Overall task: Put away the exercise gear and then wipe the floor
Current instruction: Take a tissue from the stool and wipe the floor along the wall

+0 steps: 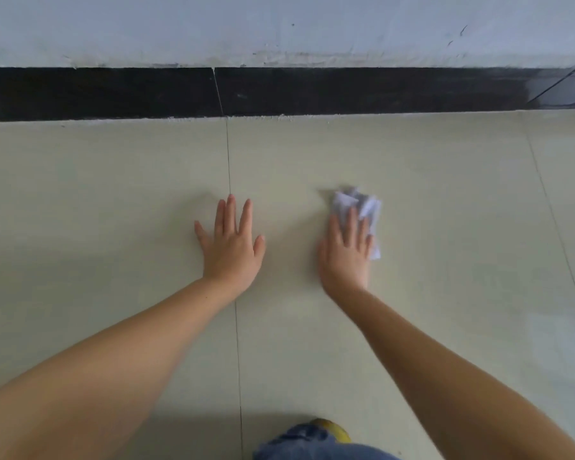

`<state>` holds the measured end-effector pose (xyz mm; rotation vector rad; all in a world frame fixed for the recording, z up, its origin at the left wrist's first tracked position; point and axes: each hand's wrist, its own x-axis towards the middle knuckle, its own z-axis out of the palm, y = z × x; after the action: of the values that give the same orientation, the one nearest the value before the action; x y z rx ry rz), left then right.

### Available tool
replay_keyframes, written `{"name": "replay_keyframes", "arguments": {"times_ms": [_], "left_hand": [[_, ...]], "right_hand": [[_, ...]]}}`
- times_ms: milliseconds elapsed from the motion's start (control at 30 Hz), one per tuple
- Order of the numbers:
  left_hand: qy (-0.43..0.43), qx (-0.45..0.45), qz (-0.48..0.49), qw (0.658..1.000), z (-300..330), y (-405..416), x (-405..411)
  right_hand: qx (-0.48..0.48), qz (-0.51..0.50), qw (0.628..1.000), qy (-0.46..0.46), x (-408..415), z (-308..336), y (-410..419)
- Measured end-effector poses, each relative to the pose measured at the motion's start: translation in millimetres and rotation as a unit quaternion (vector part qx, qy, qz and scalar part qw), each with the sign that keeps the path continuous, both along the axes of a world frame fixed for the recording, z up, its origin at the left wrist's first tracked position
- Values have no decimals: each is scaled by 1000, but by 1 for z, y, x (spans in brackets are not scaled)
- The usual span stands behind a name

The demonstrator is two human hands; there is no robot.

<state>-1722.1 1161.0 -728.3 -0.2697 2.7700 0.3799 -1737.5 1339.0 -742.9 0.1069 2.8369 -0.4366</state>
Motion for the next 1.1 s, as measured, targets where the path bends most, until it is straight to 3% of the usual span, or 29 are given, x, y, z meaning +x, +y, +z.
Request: {"name": "replay_keyframes", "arguments": {"times_ms": [100,200,267,333,400,467,533,600,667,733,800,867,933,1000,1100], "left_hand": [[-6,17,42,999,-11,3,2],[1,4,29,1000,-20,-6,9],[-11,2,32,999,-22,-7,10],[-33,-7,36,999,-23,-3,10],[-52,-24,27,998,-25,-1,11],[-79,-19,22,996,-25,-3,9],[-113,-3,13,993,-19,-5,7],[-141,1,1,990,-16,-7,5],[-159,7,-7,987,-13,-9,3],[-178,22,-3,984,-9,-9,2],[-195,29,6,980,-8,-8,1],[-208,22,7,978,-6,-7,-2],[-223,18,2,975,-2,-7,-4],[-225,28,6,974,1,-7,-4],[-224,38,5,974,3,-7,-5]], "right_hand": [[-41,279,959,-9,-29,3,-46],[-66,437,897,7,-83,-1,-26],[-44,409,910,49,-113,-9,13],[-3,239,967,89,-137,-14,70],[18,23,995,94,-152,-12,130],[28,-163,985,56,-162,-7,158],[40,-252,967,26,-170,-7,139],[33,-224,974,22,-169,-11,91],[9,-88,995,44,-152,-16,35],[8,76,993,86,-121,-20,-20],[-1,248,963,109,-96,-21,-56],[-16,410,907,93,-97,-20,-56],[-26,502,858,108,-122,-24,-22],[-10,475,871,124,-151,-27,35],[18,240,966,98,-174,-16,143]]}}
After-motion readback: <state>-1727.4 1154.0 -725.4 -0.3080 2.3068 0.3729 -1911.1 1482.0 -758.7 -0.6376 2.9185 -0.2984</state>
